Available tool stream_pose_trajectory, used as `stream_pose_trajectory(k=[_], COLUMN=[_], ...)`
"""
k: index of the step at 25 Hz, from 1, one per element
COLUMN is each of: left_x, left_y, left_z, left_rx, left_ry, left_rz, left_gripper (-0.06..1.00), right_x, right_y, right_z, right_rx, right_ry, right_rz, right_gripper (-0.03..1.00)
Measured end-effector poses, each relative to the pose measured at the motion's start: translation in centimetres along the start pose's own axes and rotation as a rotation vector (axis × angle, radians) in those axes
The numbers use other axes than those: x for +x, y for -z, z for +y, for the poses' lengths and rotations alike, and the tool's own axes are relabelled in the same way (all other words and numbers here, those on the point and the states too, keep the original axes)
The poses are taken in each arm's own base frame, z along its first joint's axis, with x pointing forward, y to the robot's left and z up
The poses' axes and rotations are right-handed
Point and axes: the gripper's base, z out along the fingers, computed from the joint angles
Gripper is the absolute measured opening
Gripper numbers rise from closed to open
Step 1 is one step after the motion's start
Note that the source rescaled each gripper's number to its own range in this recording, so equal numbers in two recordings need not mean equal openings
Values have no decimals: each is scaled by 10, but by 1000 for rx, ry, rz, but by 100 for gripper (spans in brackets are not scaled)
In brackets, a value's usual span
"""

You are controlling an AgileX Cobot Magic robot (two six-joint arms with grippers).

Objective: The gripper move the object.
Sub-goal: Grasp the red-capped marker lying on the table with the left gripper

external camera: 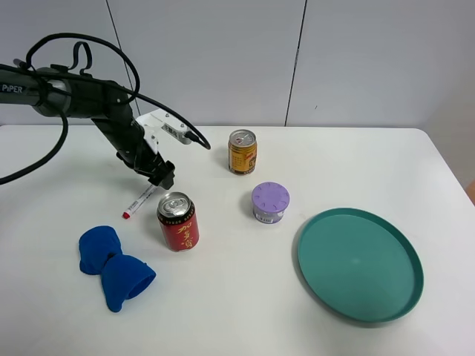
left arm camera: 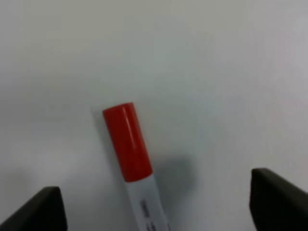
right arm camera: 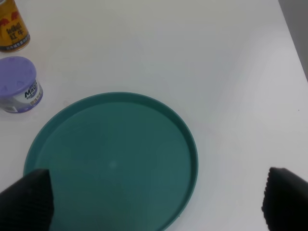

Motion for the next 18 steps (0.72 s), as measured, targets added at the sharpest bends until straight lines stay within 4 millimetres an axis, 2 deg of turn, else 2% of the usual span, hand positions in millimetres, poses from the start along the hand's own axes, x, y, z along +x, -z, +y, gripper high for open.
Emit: stream_pose_trajectory(k=[8, 18], left_x=[9, 14], left_y=[-15, -25], left_z=[7, 5], left_rx=[-78, -62], left_ry=[17, 33], left_rz=[79, 128], left_gripper=[96, 95], right_x=[0, 0], right_y=[0, 0], right_z=[0, 0], right_rx=[0, 0], right_ry=[0, 0], right_rz=[0, 0], right_gripper=[100, 100])
